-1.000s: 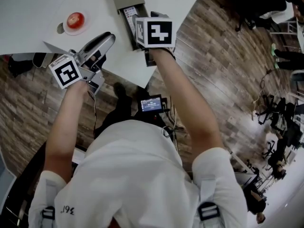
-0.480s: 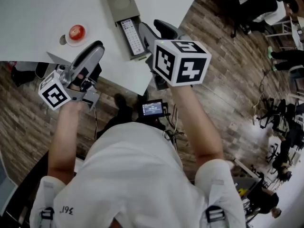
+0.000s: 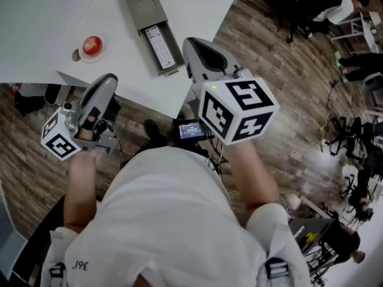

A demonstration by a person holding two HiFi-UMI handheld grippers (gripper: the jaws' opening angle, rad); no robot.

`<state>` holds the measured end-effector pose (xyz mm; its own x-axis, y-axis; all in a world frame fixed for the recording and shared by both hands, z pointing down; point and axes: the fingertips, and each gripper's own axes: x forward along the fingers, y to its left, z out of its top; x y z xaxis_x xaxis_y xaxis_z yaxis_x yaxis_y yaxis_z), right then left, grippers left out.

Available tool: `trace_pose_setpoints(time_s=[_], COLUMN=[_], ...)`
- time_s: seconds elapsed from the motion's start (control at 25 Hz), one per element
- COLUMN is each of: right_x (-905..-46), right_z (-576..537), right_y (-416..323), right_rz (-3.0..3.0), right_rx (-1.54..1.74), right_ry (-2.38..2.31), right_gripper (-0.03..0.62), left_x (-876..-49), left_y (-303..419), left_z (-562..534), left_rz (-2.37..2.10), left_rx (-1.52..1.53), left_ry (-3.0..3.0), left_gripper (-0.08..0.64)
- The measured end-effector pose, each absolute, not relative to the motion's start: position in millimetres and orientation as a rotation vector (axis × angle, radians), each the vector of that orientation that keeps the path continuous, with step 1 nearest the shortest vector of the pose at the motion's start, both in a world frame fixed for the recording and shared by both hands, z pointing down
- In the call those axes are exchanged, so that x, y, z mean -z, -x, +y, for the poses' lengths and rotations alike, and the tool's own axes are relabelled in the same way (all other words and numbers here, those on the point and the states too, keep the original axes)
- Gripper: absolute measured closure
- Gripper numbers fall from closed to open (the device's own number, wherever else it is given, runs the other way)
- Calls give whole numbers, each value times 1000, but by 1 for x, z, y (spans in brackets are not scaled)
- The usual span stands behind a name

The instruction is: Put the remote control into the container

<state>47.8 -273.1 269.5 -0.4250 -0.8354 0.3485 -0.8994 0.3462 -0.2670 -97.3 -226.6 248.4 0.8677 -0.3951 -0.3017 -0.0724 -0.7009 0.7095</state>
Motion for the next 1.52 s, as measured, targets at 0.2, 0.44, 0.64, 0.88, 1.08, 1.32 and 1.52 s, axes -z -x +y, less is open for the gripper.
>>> trace_pose_setpoints(time_s=[0.2,0.44,0.64,0.88,1.08,1.32,1.52], right_x=[-268,-272,-279,-291,-291,-290,-289], right_z=[-249,-226,-200,-192,-193,-193,-192], right_y=[-57,-64,-74,-71,-75,-78,-80], right_rz=[-2446,-2446,-2448,-2436,-2429,-2428,-2417], right_rx=[-618,-619,-633,-679,-698,-713,-699], right_ry=[-1591,-1581,-1558,-1549,-1576,-1596,-1609], right_gripper=[591,591,591,591,592,592,592], left_x=[-249,-262,-269,-276,-278,-277,-275], left_y=[92,89,79,79,77,75,72], left_z=[-203,-183,-164,-161,-160,-159,-159], left_rz=[-328,-342,-364,-365,-356,-342,-333], left_rx=[536,499,477,471,463,450,445], left_ry=[-2327,-2306,-2289,-2269,-2262,-2273,-2274], left_gripper=[554,554,554,554,554,554,554])
